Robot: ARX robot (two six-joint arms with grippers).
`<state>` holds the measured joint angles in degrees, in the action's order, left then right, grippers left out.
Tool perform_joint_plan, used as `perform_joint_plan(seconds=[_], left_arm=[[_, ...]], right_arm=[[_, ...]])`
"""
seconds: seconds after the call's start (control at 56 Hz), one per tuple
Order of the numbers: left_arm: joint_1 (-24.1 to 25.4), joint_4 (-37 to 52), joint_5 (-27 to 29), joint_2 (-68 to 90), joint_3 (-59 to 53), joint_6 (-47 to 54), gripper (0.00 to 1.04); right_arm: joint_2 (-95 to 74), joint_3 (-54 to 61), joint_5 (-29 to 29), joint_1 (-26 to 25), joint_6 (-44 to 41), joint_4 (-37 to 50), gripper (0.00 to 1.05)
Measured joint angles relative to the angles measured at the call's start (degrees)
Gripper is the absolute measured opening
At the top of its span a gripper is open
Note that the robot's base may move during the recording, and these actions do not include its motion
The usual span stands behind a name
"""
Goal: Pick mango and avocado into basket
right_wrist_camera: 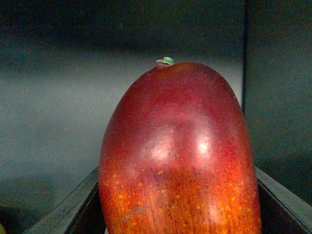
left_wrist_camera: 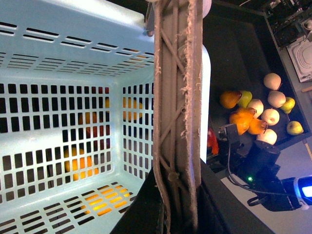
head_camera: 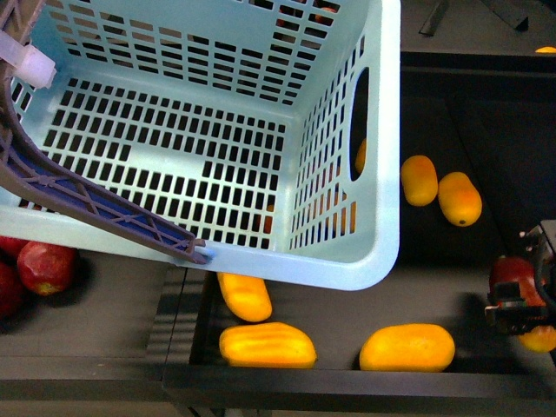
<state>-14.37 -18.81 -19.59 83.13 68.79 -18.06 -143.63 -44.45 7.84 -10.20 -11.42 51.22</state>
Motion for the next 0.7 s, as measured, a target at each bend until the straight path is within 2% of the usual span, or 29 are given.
perform_joint_plan(seconds=[0.321,0.696], left_arm=[[0.0,0.0,0.1,0.0,0.0,0.0,0.12],[0.0,0.0,-0.1,0.0,0.0,0.0,0.12]], right_arm=[[13.0,-2.7,7.3,-6.2,2.3,-9.1,0.68],[28.8,-0.7,13.4,-5.5,9.2,-14.8,0.68]])
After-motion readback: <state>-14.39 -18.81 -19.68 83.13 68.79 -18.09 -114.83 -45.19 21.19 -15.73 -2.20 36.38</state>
